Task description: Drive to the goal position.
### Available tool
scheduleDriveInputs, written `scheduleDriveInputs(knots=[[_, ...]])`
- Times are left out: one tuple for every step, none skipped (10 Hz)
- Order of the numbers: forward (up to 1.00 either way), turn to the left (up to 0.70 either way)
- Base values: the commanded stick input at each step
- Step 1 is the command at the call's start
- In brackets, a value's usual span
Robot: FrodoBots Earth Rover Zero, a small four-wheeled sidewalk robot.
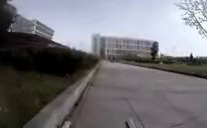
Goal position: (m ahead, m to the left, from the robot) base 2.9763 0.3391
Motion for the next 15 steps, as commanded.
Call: scheduleDriveInputs(knots=[[0.45,0.00],[0.45,0.00],[0.45,0.00],[0.45,0.00],[0.45,0.00],[0.45,0.00],[0.45,0.00],[0.45,0.00],[0.45,0.00],[0.45,0.00],[0.45,0.00],[0.45,0.00],[0.45,0.00],[0.45,0.00],[0.45,0.00]])
